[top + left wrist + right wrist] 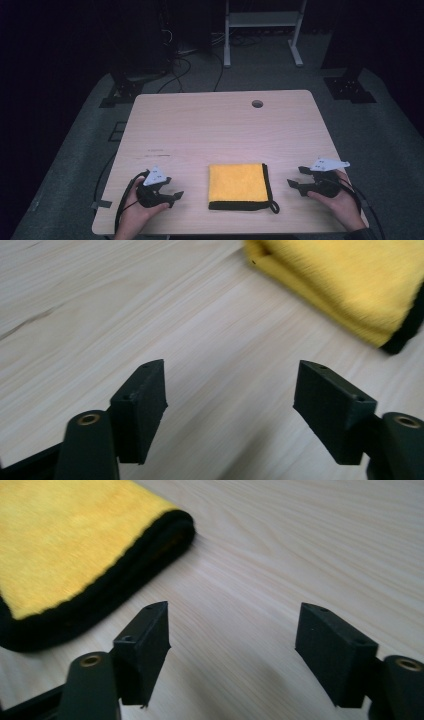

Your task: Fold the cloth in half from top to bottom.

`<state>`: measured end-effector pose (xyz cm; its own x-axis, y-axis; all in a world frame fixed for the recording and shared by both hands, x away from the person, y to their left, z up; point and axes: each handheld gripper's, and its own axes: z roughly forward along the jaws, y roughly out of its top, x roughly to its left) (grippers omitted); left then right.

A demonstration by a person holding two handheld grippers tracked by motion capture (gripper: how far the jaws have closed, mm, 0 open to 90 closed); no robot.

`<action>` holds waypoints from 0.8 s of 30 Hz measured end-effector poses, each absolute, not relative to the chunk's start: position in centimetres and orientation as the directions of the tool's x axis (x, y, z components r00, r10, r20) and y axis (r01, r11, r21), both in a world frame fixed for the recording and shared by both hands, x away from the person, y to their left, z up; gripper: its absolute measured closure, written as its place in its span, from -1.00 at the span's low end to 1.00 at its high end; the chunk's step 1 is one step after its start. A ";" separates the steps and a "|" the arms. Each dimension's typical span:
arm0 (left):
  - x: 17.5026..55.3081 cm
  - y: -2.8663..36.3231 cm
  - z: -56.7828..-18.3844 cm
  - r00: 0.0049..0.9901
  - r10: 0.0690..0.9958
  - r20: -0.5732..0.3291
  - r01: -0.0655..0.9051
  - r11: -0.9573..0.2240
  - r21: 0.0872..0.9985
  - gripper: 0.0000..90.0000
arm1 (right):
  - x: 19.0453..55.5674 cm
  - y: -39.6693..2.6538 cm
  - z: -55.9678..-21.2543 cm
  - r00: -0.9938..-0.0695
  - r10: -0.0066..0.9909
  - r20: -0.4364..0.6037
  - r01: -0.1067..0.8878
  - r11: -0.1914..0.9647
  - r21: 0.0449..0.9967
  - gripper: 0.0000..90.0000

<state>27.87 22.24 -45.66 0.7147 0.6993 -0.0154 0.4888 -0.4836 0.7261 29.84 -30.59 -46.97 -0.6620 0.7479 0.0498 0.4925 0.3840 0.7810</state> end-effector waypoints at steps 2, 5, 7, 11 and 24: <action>27.8 23.1 -45.9 0.692 0.722 -0.001 0.500 -0.478 0.722 -0.44 | 29.9 -31.3 -47.3 -0.644 0.763 0.052 0.513 0.381 0.769 -0.45; 27.7 24.7 -46.3 0.657 0.754 -0.005 0.529 -0.455 0.716 -0.55 | 29.9 -32.1 -47.8 -0.618 0.784 0.058 0.544 0.374 0.751 -0.51; 27.7 25.6 -46.6 0.641 0.768 -0.004 0.539 -0.447 0.714 -0.60 | 29.8 -32.5 -48.0 -0.608 0.792 0.059 0.556 0.373 0.743 -0.53; 27.5 26.7 -47.0 0.626 0.780 -0.004 0.549 -0.436 0.713 -0.69 | 29.6 -33.2 -48.3 -0.588 0.806 0.060 0.574 0.364 0.733 -0.56; 26.7 28.9 -48.3 0.614 0.789 0.018 0.539 -0.435 0.721 -0.96 | 29.2 -33.4 -48.7 -0.581 0.814 0.011 0.557 0.388 0.734 -0.71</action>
